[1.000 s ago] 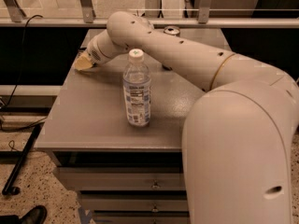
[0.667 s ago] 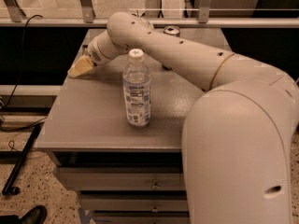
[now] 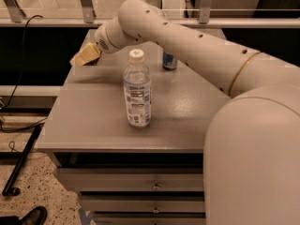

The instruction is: Pick rxbar chocolate

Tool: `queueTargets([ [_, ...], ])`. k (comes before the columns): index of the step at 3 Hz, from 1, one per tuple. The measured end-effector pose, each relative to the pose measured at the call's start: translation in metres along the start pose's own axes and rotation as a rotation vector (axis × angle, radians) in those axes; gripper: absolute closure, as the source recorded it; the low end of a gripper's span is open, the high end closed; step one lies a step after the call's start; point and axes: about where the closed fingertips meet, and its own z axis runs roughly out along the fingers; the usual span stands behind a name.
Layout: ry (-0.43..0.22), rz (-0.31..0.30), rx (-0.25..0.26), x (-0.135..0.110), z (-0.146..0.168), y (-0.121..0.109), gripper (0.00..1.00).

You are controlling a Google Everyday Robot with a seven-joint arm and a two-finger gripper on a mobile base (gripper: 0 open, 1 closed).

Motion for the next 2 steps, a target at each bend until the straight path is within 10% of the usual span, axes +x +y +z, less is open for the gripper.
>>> queueTargets([
  [2, -0.013, 0.029, 0.011, 0.015, 0.013, -0.011, 0.00],
])
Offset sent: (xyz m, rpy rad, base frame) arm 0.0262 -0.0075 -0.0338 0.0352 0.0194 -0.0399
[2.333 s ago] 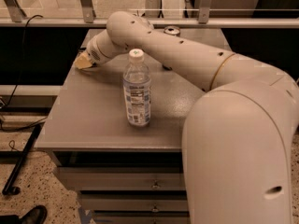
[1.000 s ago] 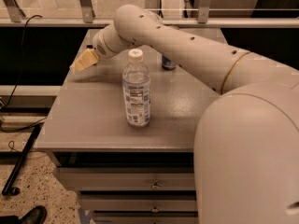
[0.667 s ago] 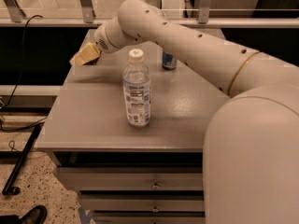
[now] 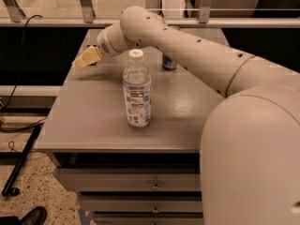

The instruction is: Pick rxbar chocolate

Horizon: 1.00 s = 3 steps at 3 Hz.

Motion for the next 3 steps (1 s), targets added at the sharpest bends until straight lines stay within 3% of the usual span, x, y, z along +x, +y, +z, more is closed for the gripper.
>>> queueTargets([
  [2, -0.016, 0.028, -0.015, 0.016, 0.033, -0.010, 0.00],
  [3, -0.022, 0.032, -0.020, 0.020, 0.046, -0.012, 0.16],
])
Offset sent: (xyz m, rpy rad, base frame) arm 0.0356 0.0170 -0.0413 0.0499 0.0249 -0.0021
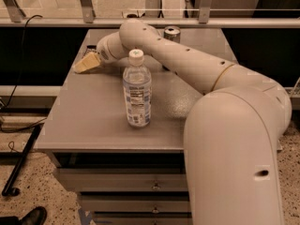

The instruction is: Pick rxbar chocolate

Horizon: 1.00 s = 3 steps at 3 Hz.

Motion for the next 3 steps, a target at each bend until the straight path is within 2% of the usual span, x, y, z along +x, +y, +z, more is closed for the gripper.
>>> queueTargets([
  [2, -0.012, -0.008, 0.004, -0.005, 0.000, 0.000, 0.63],
  [3, -0.035, -0.041, 0.005, -0.025, -0.014, 0.005, 0.87],
])
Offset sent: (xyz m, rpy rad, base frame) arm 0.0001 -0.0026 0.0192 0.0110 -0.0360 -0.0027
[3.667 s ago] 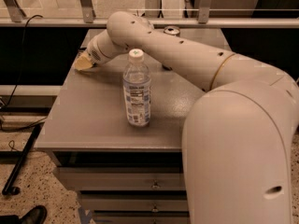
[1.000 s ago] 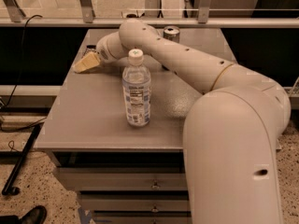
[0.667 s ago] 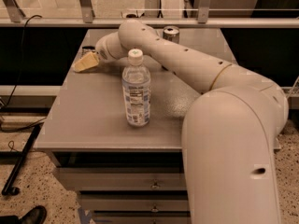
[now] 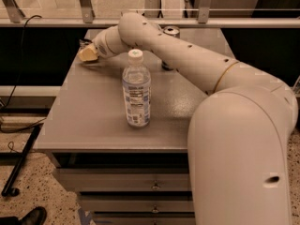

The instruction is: Pick rxbar chocolate

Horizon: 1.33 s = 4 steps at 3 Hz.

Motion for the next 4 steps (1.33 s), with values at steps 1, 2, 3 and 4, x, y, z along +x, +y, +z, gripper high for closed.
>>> queueTargets([
  [1, -0.030, -0.034, -0.014, -0.024, -0.017, 0.008, 1.00],
  [2, -0.063, -0.067, 0.005, -0.047, -0.052, 0.000, 1.00],
  [3, -0.044, -0.106, 0.076, -0.058, -0.103, -0.027, 1.00],
  [4, -0.019, -0.146, 0.152, -0.062, -0.163, -0.060, 1.00],
])
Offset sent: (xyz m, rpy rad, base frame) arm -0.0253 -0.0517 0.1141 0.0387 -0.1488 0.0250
